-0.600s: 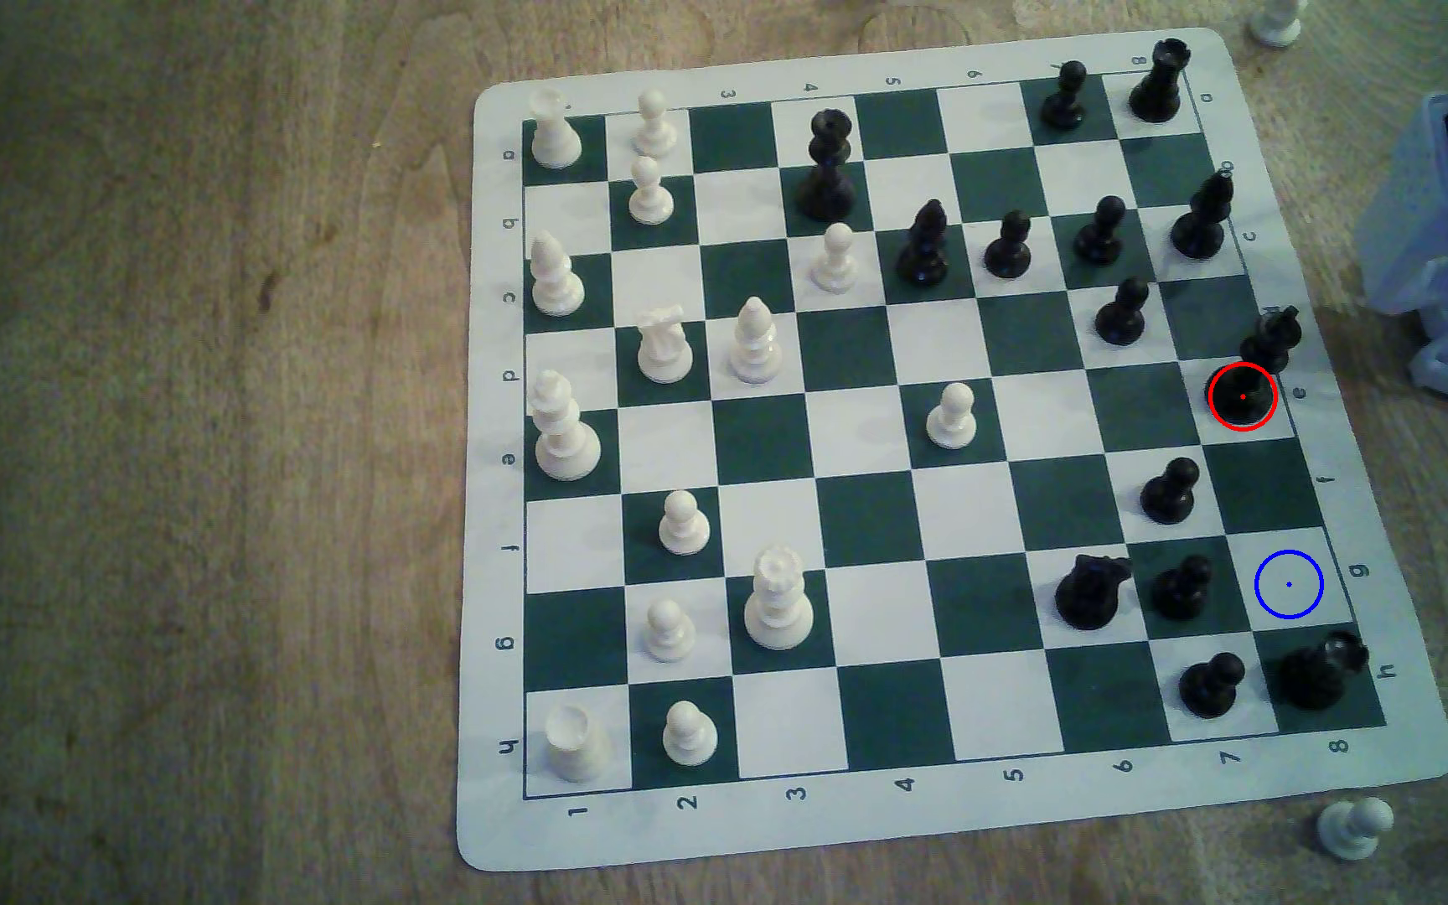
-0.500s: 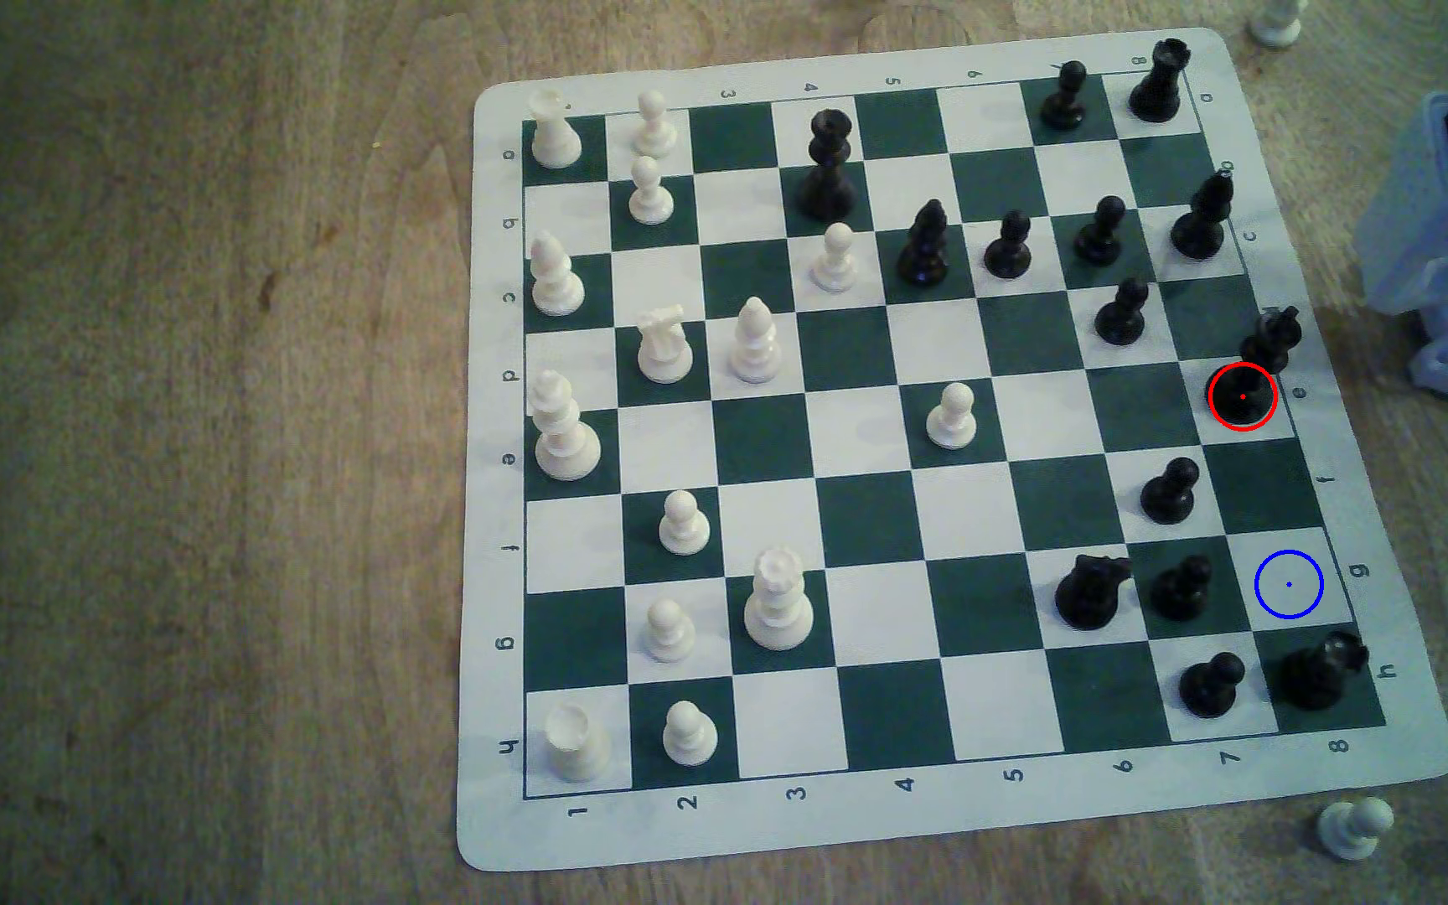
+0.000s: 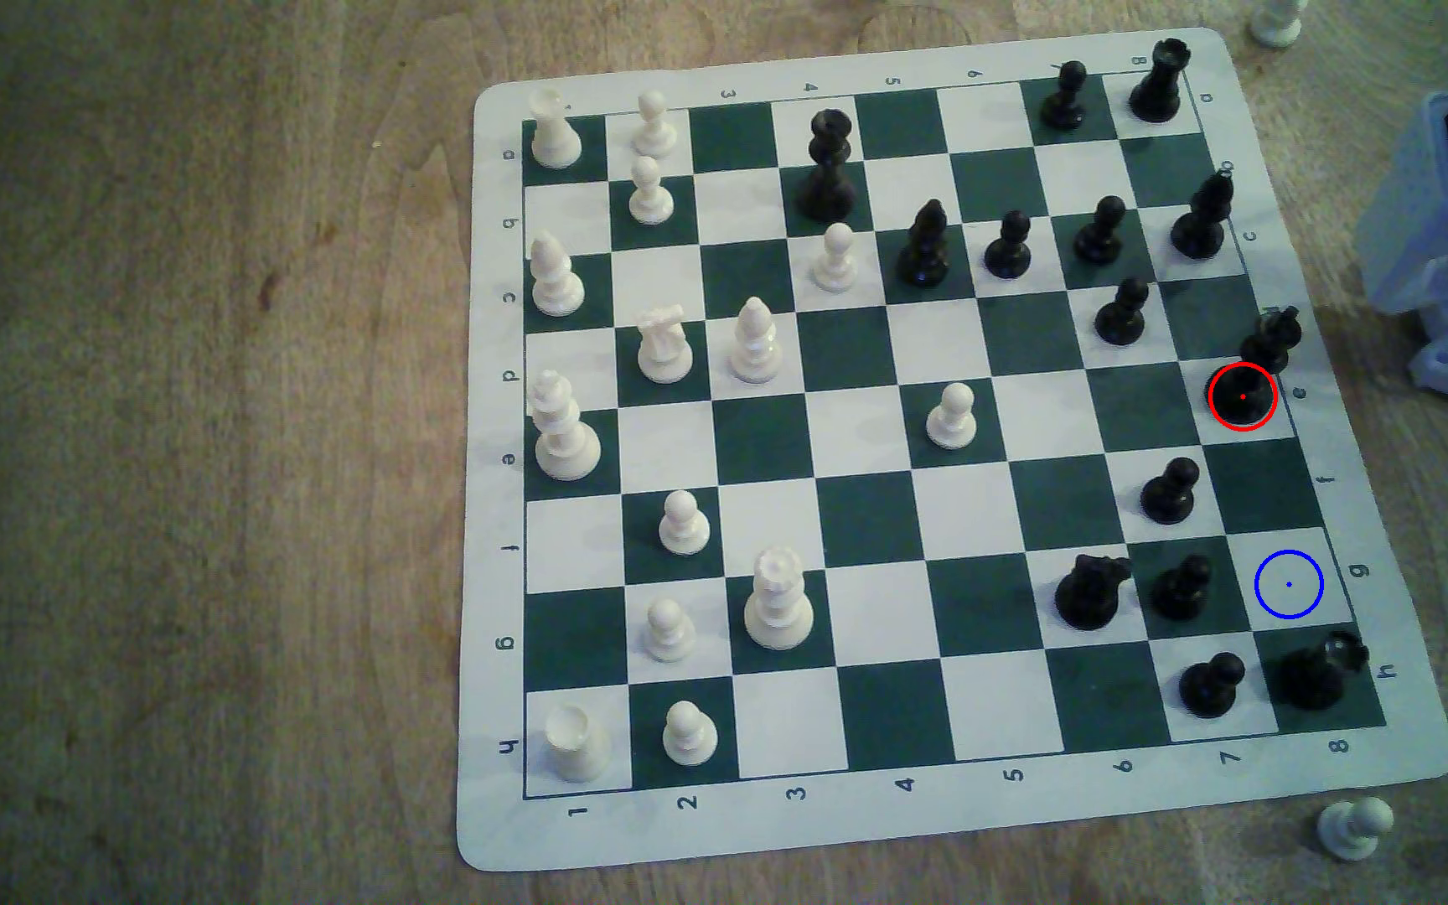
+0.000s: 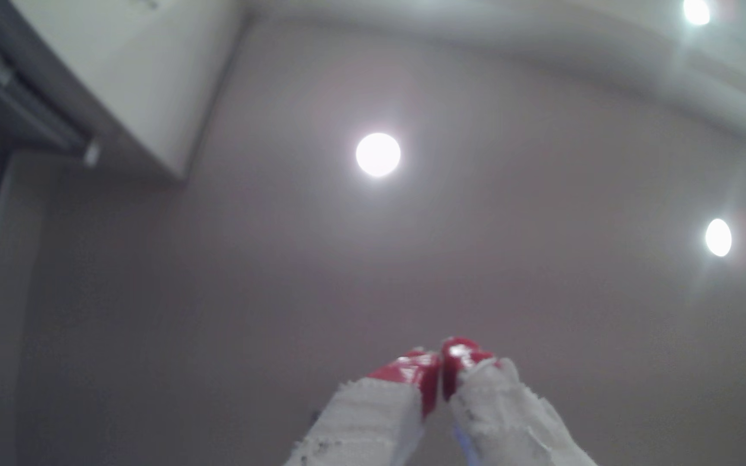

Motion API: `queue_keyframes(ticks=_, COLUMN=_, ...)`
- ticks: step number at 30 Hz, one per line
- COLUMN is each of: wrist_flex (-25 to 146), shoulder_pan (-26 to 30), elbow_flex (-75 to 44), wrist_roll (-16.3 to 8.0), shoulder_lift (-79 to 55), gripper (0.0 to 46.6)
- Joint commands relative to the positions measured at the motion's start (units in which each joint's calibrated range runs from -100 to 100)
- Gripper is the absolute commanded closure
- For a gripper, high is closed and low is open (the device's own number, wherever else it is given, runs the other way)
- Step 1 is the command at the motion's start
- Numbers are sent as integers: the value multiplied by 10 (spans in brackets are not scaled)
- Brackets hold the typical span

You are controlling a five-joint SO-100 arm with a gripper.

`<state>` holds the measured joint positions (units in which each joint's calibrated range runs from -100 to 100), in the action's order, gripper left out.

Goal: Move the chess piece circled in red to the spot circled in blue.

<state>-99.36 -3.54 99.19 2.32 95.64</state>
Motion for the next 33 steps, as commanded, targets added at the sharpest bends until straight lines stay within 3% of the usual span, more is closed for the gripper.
queue_keyframes(ticks=1, wrist_flex=-4, shoulder_pan=-4, elbow_flex=7, wrist_roll=5, shoulder_lift=1, gripper=464)
queue_keyframes(ticks=6, wrist_flex=-4, shoulder_pan=-4, elbow_flex=7, wrist_roll=5, shoulder_lift=1, gripper=464)
queue_keyframes(ticks=12, wrist_flex=49, shoulder_pan=47, elbow_flex=8, wrist_roll=2, shoulder_lift=2, gripper=464)
queue_keyframes(ticks=19, wrist_flex=244, shoulder_pan=51, elbow_flex=8, wrist_roll=5, shoulder_lift=1, gripper=464)
queue_keyframes(ticks=22, wrist_flex=406, shoulder_pan=59, elbow_flex=8, wrist_roll=57, shoulder_lift=1, gripper=464)
queue_keyframes(ticks=26, wrist_flex=596, shoulder_pan=38, elbow_flex=8, wrist_roll=64, shoulder_lift=1, gripper=450)
queue_keyframes(ticks=30, wrist_flex=791, shoulder_pan=30, elbow_flex=8, wrist_roll=77, shoulder_lift=1, gripper=464)
queue_keyframes(ticks=33, wrist_flex=867, shoulder_pan=34, elbow_flex=8, wrist_roll=74, shoulder_lift=1, gripper=464)
